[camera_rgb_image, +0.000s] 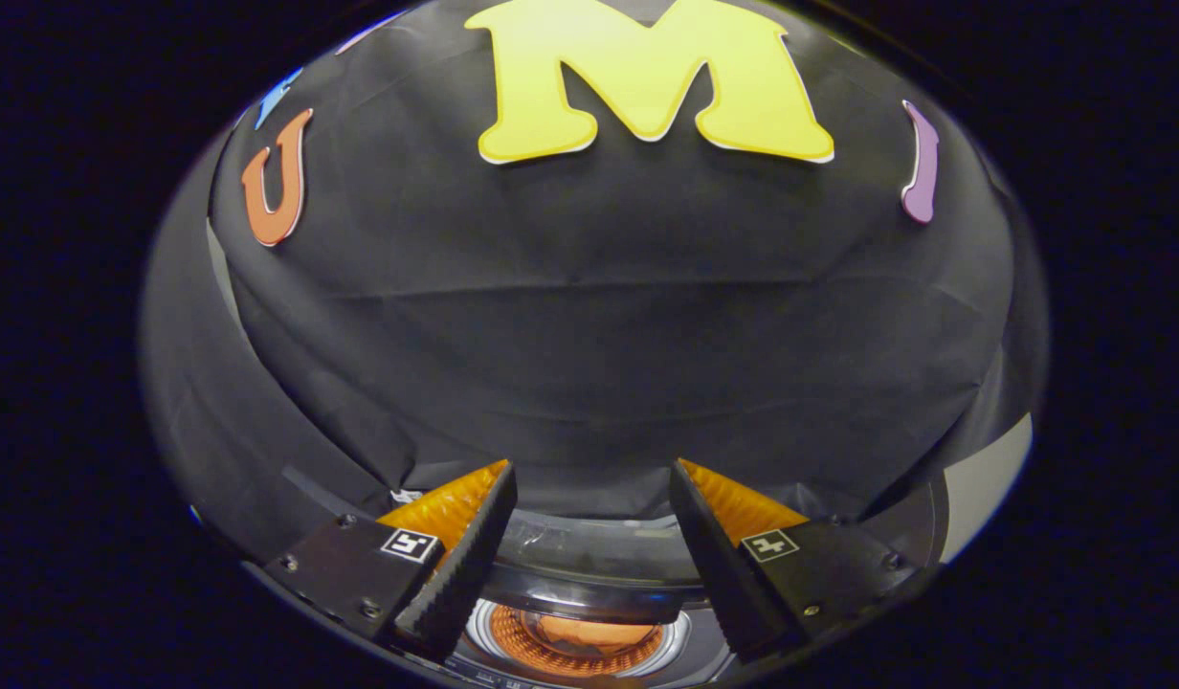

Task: Put the clothes into the washing machine and then close the washing machine lid.

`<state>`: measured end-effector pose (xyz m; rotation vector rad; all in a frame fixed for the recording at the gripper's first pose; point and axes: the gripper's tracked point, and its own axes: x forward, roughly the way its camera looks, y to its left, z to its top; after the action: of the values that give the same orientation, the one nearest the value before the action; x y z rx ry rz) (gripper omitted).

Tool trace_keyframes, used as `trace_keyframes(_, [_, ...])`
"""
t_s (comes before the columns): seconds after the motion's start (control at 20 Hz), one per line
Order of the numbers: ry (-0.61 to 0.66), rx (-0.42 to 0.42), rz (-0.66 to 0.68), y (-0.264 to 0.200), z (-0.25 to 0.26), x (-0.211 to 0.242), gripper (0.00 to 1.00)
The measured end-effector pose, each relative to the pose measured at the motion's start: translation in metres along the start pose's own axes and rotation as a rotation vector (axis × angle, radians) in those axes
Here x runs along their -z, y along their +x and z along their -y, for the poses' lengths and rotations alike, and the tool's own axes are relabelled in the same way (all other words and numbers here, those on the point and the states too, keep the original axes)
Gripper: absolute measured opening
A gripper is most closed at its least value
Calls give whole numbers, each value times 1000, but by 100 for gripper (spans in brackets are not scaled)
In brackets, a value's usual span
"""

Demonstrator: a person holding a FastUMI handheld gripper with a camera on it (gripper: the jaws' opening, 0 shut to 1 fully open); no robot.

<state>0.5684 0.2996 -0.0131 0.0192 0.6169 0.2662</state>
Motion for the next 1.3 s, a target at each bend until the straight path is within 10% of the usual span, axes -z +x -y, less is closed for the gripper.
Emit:
trace_keyframes(0.85, [-28, 5, 147, -50, -11, 46, 100])
trace_keyframes(1.3, [-19, -10, 79, -81, -23, 148, 100])
